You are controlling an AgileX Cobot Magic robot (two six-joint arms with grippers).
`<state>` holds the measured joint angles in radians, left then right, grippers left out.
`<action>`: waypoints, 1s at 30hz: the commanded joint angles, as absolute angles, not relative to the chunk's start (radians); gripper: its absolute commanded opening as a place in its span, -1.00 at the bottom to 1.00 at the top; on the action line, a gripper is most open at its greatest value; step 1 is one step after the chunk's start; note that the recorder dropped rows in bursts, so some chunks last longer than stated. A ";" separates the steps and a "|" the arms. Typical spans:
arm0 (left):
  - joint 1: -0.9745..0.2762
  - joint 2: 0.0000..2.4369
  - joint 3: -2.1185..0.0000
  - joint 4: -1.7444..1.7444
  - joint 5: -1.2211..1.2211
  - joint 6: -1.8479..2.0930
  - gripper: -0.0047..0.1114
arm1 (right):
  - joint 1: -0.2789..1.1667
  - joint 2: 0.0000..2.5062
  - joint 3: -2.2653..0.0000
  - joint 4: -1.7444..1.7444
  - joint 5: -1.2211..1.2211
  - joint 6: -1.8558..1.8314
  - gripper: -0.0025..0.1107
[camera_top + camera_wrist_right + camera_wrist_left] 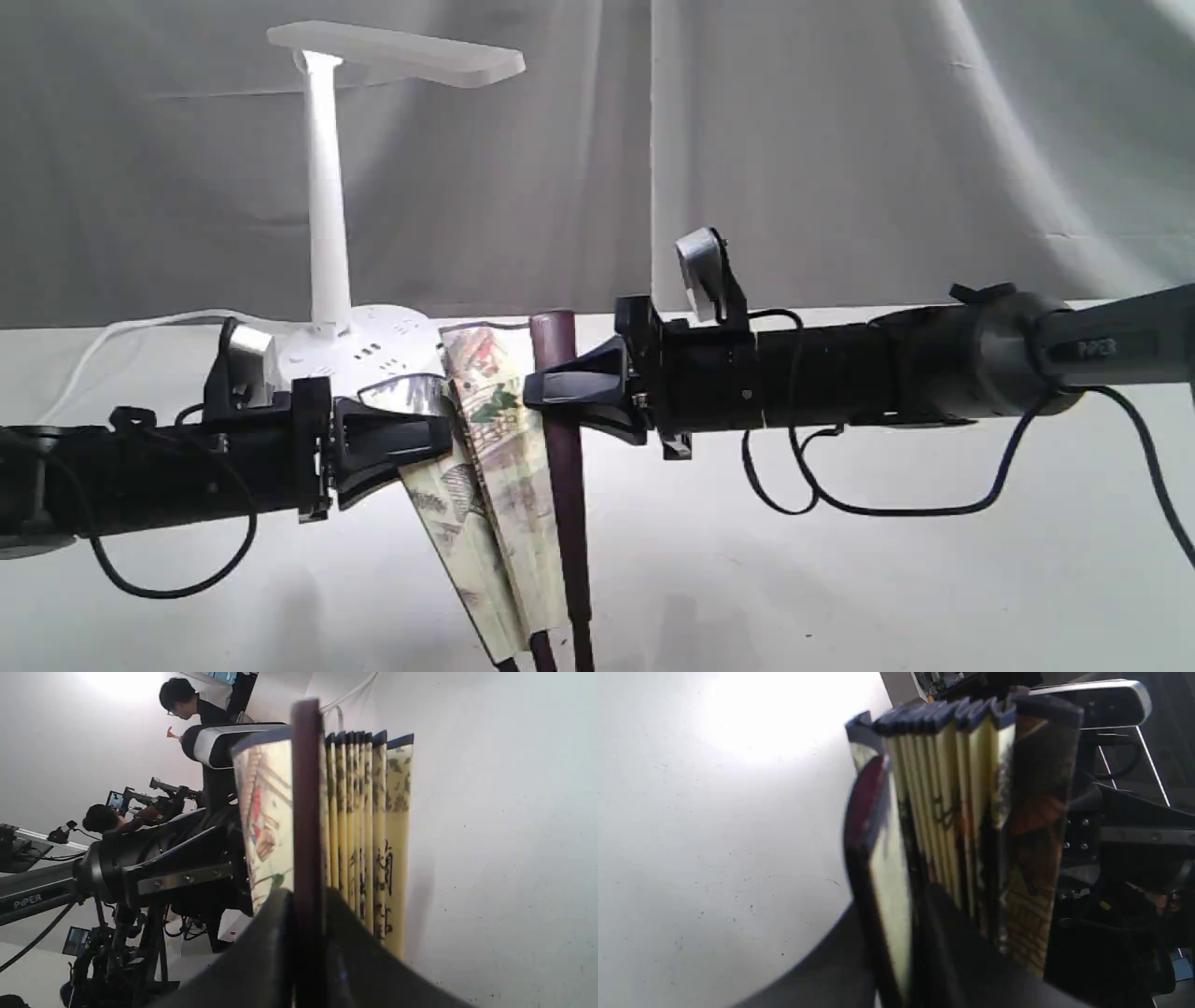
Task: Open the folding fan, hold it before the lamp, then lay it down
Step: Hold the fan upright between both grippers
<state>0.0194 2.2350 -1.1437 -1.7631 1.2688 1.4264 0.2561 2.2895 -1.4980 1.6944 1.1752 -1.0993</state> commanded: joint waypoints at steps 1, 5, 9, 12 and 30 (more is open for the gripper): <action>0.018 2.238 -1.143 -1.744 1.221 1.440 -0.79 | 0.259 2.273 -1.503 1.734 1.221 -1.094 -0.96; 0.018 2.238 -1.143 -1.744 1.221 1.440 -0.79 | 0.259 2.273 -1.503 1.734 1.221 -1.098 -0.96; 0.018 2.238 -1.143 -1.744 1.221 1.440 -0.79 | 0.259 2.273 -1.503 1.734 1.221 -1.098 -0.96; 0.018 2.238 -1.143 -1.744 1.221 1.440 -0.79 | 0.259 2.273 -1.503 1.734 1.221 -1.098 -0.96; 0.018 2.238 -1.143 -1.744 1.221 1.408 -0.88 | 0.259 2.273 -1.503 1.734 1.221 -1.102 -0.96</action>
<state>0.0194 2.2350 -1.1437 -1.7631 1.2711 1.3997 0.2561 2.2895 -1.4980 1.6944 1.1752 -1.1072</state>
